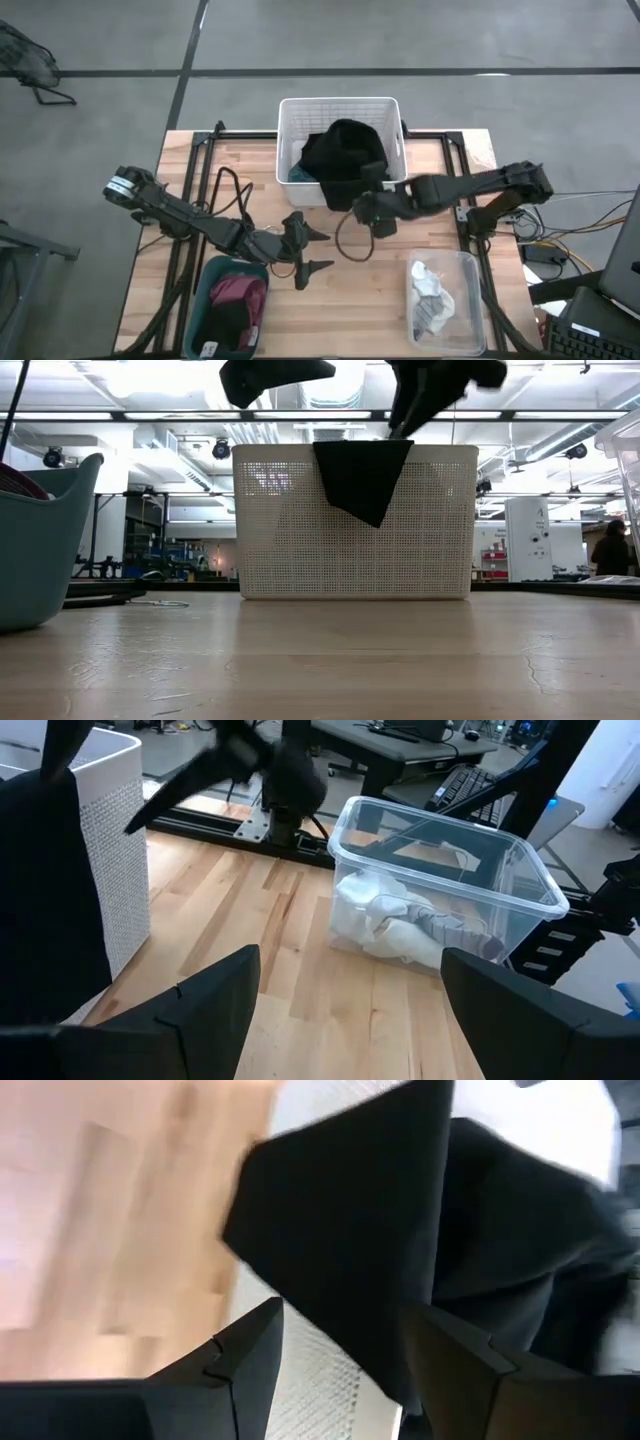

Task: Pick & Place Cloths
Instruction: Put the black shirt into the white laundry bin

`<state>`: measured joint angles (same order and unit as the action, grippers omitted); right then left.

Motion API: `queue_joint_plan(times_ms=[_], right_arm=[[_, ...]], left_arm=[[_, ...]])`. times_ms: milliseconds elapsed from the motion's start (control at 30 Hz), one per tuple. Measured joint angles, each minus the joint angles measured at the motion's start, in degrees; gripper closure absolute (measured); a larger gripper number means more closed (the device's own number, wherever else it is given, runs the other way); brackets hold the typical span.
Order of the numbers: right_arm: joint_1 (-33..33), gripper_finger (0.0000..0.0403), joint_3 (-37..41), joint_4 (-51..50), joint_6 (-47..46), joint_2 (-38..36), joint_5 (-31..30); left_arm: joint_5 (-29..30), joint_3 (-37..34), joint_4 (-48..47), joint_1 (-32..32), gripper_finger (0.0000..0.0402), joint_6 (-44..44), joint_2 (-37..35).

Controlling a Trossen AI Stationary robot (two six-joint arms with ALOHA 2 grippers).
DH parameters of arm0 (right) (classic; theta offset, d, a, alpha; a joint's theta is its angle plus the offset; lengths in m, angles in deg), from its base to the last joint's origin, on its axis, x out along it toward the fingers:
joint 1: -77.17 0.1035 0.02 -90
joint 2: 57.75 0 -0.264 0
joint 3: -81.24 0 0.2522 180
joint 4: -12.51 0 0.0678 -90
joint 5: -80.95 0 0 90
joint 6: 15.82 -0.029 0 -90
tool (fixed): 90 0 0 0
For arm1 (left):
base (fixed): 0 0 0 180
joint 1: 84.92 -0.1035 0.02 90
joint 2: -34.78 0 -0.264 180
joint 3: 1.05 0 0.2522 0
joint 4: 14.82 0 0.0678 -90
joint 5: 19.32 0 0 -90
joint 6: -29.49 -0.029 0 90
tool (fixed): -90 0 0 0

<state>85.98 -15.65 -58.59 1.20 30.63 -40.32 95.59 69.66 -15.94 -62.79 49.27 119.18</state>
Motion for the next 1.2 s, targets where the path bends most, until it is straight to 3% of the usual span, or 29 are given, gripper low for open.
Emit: queue_joint_plan(times_ms=[367, 633, 900, 1200], right_arm=[[3.0, 0.0249, 16.8, 17.6, 8.0, -3.3, -23.5], [3.2, 0.03, 20.0, 25.3, 11.9, -3.3, -24.7], [3.3, 0.0387, 16.5, 25.4, 12.9, -3.3, -24.2], [2.2, 0.0391, 6.6, 25.5, 14.0, -3.3, -24.2]], left_arm=[[0.0, 0.0, 0.2, 0.0, 0.0085, 0.0, 0.0], [0.0, 0.0, 0.2, 0.0, 0.0085, -0.1, 0.0], [0.0, 0.0, 0.1, 0.0, 0.0085, -0.1, 0.0], [0.0, 0.0, 0.1, 0.0, 0.0085, -0.1, 0.0]])
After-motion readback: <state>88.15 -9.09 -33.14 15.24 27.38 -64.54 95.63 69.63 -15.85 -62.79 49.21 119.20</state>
